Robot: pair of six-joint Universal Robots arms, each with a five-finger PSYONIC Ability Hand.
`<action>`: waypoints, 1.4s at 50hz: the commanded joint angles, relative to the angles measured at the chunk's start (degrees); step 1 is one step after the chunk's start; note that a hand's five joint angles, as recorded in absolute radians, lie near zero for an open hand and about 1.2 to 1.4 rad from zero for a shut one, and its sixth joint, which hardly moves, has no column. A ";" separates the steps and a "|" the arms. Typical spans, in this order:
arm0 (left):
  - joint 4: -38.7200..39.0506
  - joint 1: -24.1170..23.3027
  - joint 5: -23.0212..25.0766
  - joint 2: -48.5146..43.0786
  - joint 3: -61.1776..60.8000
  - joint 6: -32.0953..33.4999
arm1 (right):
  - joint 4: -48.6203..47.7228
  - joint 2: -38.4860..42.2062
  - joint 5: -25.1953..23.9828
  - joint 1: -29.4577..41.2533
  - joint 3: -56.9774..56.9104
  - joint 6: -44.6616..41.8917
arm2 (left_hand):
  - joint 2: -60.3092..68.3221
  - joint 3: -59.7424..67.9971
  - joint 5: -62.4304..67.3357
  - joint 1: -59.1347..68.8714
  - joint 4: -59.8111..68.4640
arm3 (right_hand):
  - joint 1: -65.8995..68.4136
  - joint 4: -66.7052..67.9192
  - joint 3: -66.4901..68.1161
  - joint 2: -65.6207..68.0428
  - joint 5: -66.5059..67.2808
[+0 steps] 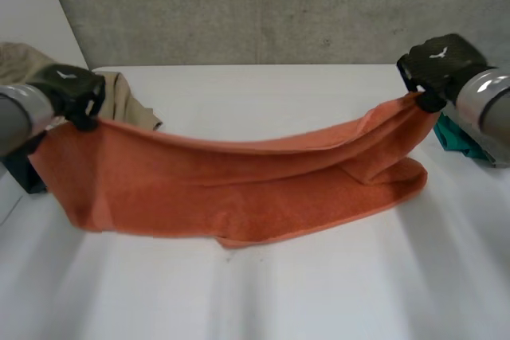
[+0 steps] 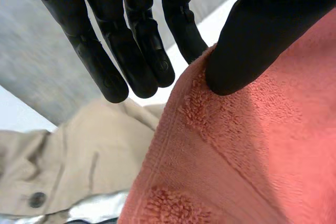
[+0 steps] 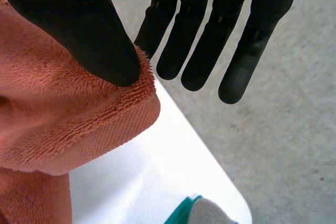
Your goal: Fold the laundry.
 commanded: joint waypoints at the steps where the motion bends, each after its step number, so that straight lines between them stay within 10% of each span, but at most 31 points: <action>1: -0.75 -4.19 -2.34 -16.10 24.71 -4.20 | -4.61 12.63 3.95 2.60 -14.12 1.60 | 11.47 11.89 14.02 12.46 11.38 | 18.05 11.49 11.89 12.62 11.91; 10: 9.50 -6.04 -4.34 -20.17 59.18 -16.33 | -34.80 23.63 15.01 4.27 -40.14 12.57 | 11.47 11.89 14.02 12.46 11.38 | 18.05 11.49 11.89 12.62 11.91; 22: 22.02 -5.69 -11.39 -15.77 53.70 -22.59 | -53.31 21.35 12.66 3.75 -33.13 16.90 | 11.47 11.89 14.02 12.46 11.38 | 18.05 11.49 11.89 12.62 11.91; 47: 25.71 -2.09 0.30 -9.01 -1.41 -9.41 | -32.23 19.95 -2.28 -0.56 -5.28 8.56 | 11.47 11.89 14.02 12.46 11.38 | 18.05 11.49 11.89 12.62 11.91; 63: -9.25 2.57 3.21 10.86 -28.31 22.66 | 14.69 -2.46 0.53 -7.06 16.34 -22.46 | 11.47 11.89 14.02 12.46 11.38 | 18.05 11.49 11.89 12.62 11.91; 70: -13.76 3.19 3.91 13.59 -31.13 30.33 | 16.39 -4.58 0.26 -7.77 21.98 -29.69 | 11.47 11.89 14.02 12.46 11.38 | 18.05 11.49 11.89 12.62 11.91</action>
